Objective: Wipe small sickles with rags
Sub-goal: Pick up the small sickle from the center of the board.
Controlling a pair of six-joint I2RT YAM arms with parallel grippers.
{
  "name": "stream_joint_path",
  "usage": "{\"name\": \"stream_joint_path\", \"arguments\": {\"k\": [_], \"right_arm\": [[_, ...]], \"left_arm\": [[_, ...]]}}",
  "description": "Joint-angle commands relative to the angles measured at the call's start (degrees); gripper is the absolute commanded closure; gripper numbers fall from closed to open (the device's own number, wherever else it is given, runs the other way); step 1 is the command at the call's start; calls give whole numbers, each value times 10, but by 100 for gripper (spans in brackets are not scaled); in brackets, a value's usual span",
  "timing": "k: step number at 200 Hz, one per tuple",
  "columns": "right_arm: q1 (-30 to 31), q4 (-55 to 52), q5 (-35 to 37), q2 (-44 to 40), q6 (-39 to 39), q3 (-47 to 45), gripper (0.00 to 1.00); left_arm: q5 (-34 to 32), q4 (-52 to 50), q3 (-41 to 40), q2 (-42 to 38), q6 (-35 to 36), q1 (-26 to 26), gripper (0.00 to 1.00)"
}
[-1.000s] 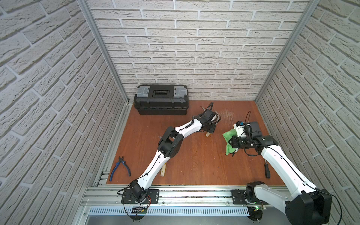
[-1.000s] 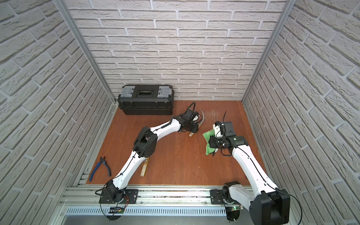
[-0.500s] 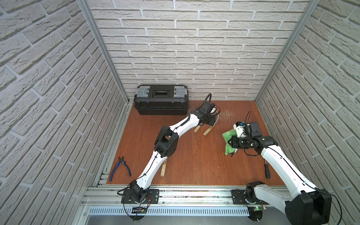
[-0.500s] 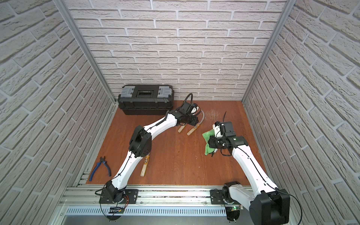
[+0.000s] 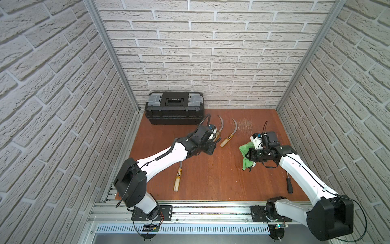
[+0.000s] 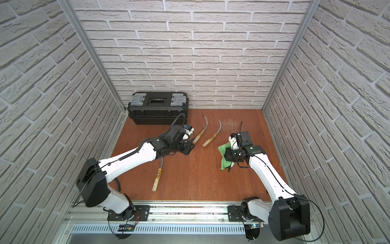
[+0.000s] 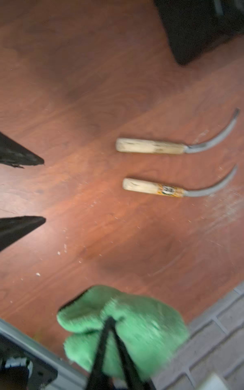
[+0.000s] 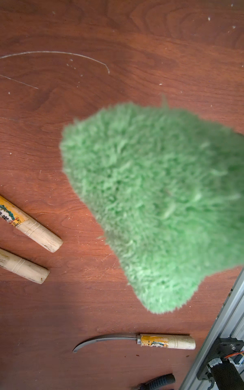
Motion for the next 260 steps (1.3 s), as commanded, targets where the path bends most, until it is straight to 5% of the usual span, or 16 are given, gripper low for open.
{"name": "stream_joint_path", "arguments": {"k": [1, 59, 109, 216, 240, 260], "right_arm": [[6, 18, -11, 0, -3, -8, 97], [24, 30, -17, 3, 13, -14, 97], [45, 36, -13, 19, 19, -9, 97], [78, 36, 1, 53, 29, 22, 97], [86, 36, 3, 66, 29, 32, 97], [90, 39, 5, 74, 29, 40, 97]], "left_arm": [[-79, -36, -76, -79, -52, -37, 60], [-196, -143, -208, -191, -195, -128, 59], [-251, -177, -306, -283, -296, -133, 57], [-202, -123, -438, -326, -371, -119, 56], [-195, -119, -447, -326, -378, -117, 66], [-194, -125, -449, -333, -383, -117, 85]]}}
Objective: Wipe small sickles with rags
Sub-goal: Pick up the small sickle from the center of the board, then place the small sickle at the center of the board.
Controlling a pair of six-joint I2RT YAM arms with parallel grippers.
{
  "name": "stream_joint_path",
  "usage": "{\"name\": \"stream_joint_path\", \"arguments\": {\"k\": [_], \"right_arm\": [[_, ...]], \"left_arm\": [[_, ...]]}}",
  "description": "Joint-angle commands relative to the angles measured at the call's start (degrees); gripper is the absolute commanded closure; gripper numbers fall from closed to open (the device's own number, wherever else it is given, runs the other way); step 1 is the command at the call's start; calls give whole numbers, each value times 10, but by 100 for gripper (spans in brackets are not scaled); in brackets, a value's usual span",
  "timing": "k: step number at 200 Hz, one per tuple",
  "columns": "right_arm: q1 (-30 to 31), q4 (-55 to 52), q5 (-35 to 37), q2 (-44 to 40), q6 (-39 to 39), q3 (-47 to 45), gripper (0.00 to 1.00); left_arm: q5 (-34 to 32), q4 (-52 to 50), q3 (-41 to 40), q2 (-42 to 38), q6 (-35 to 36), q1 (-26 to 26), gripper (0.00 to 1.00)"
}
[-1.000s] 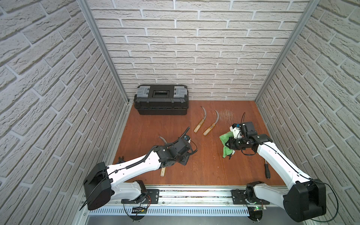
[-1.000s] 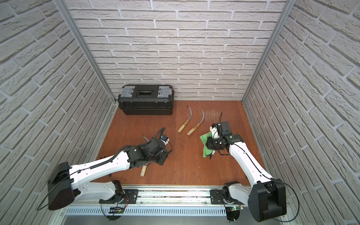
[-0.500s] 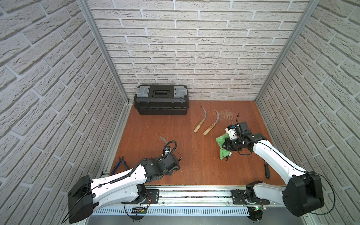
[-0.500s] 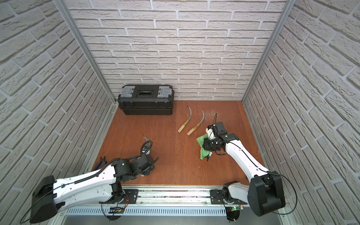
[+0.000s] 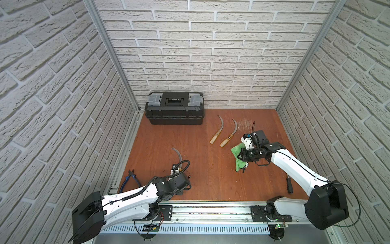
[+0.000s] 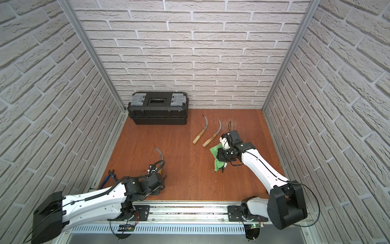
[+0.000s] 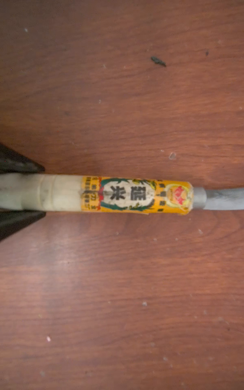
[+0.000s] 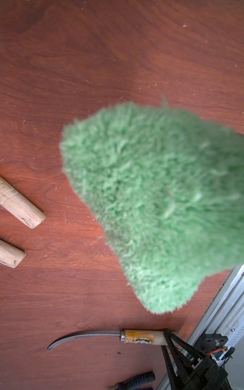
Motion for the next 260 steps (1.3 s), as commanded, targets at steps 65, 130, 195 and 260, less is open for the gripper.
{"name": "stream_joint_path", "arguments": {"k": [65, 130, 195, 260], "right_arm": [[7, -5, 9, 29, -10, 66, 97], [-25, -82, 50, 13, -50, 111, 97], [-60, -116, 58, -20, -68, 113, 97], [-63, -156, 88, -7, -88, 125, 97]], "left_arm": [[-25, -14, 48, -38, 32, 3, 100], [76, 62, 215, 102, 280, -13, 100], [225, 144, 347, 328, 468, -13, 100], [289, 219, 437, 495, 516, 25, 100]]}}
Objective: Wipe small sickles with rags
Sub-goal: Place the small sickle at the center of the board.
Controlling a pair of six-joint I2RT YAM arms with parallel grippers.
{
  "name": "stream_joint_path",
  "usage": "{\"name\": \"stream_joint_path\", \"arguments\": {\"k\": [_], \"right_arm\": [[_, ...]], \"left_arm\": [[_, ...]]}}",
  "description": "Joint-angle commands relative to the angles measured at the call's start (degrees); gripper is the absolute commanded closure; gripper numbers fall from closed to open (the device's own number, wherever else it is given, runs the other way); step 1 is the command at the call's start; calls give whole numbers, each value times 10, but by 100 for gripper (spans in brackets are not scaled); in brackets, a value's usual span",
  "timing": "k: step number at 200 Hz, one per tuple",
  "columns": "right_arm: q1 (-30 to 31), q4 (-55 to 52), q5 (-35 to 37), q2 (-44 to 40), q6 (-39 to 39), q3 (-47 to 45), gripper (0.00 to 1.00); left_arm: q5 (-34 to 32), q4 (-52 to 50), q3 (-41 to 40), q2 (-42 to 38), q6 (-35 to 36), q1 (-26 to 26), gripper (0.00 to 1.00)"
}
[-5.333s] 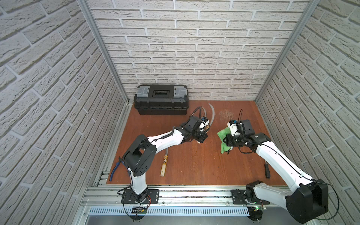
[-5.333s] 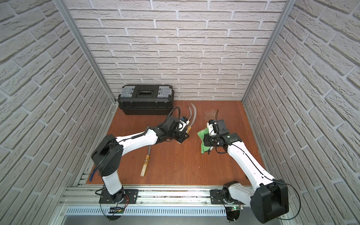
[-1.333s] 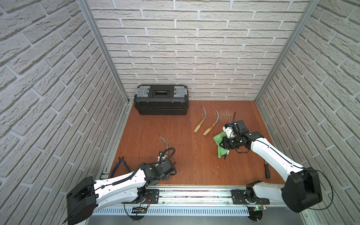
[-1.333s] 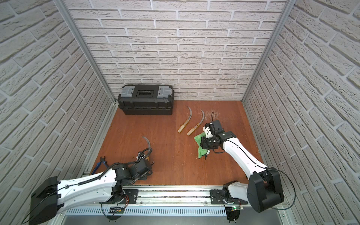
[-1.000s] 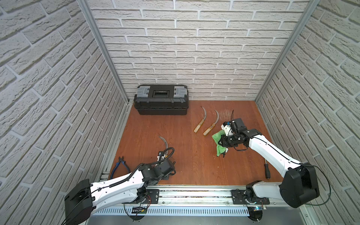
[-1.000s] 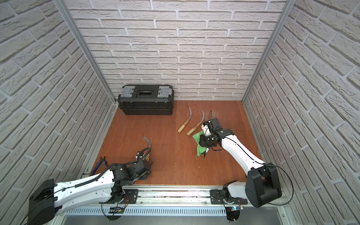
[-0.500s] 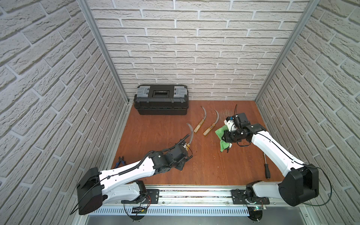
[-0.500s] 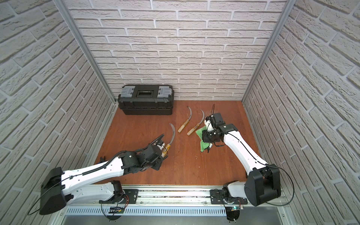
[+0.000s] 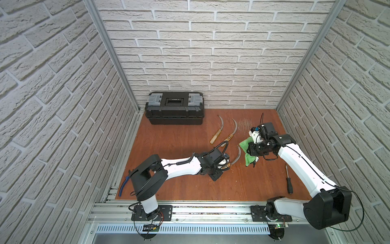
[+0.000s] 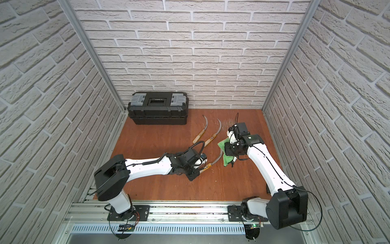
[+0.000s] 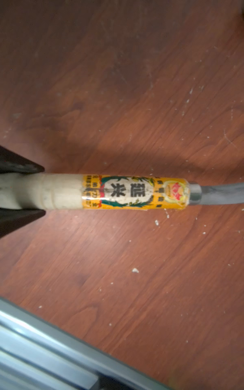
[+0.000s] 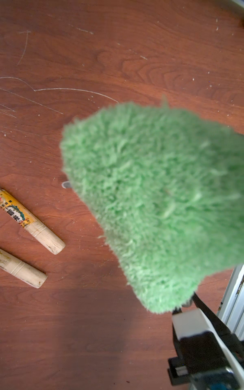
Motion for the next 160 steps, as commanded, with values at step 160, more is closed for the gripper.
{"name": "stream_joint_path", "arguments": {"k": [160], "right_arm": [[0, 22, 21, 27, 21, -36, 97]], "left_arm": [[35, 144, 39, 106, 37, 40, 69]]}}
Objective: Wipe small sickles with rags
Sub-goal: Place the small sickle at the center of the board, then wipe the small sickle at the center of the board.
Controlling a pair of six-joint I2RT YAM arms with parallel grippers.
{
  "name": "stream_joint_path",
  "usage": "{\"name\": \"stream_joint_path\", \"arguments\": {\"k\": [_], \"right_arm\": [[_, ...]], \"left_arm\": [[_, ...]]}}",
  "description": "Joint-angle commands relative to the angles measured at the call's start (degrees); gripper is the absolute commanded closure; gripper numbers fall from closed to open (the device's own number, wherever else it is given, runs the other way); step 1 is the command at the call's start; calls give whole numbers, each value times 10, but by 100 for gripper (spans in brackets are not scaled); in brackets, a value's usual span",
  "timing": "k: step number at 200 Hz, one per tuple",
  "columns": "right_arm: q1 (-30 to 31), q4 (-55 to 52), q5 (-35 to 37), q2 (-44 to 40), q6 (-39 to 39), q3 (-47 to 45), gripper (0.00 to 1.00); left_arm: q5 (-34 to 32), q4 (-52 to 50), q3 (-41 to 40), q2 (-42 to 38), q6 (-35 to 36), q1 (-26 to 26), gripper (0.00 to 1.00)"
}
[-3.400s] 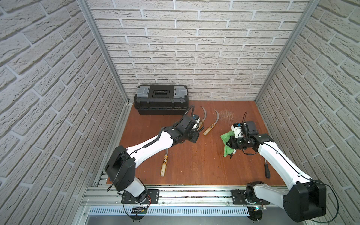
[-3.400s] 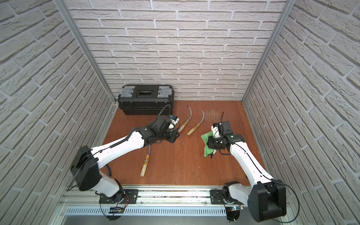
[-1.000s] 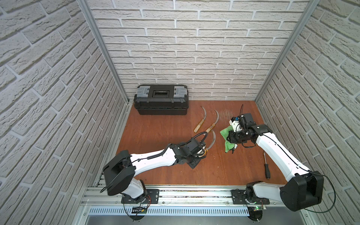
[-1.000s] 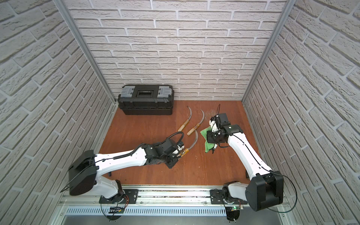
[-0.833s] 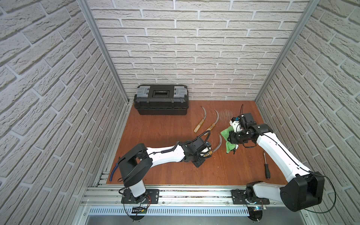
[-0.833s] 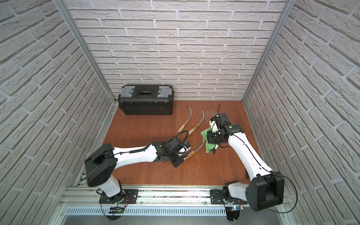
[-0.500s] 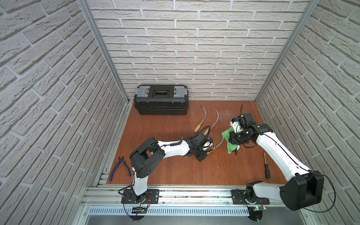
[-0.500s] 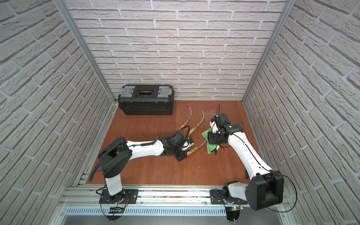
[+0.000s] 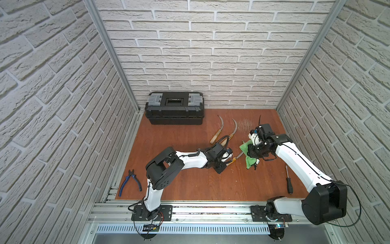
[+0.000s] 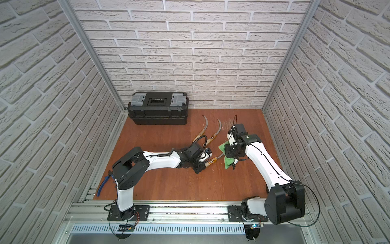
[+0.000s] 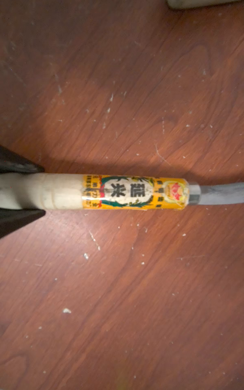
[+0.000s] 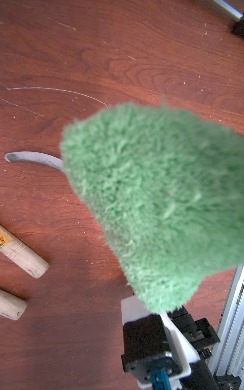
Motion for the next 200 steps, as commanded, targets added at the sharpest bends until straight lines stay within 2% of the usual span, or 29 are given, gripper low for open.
{"name": "stream_joint_path", "arguments": {"k": [1, 44, 117, 131, 178, 200], "right_arm": [[1, 25, 4, 3, 16, -17, 97], [16, 40, 3, 11, 40, -32, 97], [60, 49, 12, 48, 73, -17, 97], [71, 50, 12, 60, 78, -12, 97], [93, 45, 10, 105, 79, 12, 97], [97, 45, 5, 133, 77, 25, 97]], "left_arm": [[-4, 39, -13, -1, 1, 4, 68], [-9, 81, -63, -37, -15, 4, 64], [-16, 118, -141, -78, -31, -1, 63], [-19, 125, -148, -82, -31, -1, 68], [-18, 146, -149, -68, -30, 0, 100], [-18, 157, -150, -64, -30, 0, 100]]}}
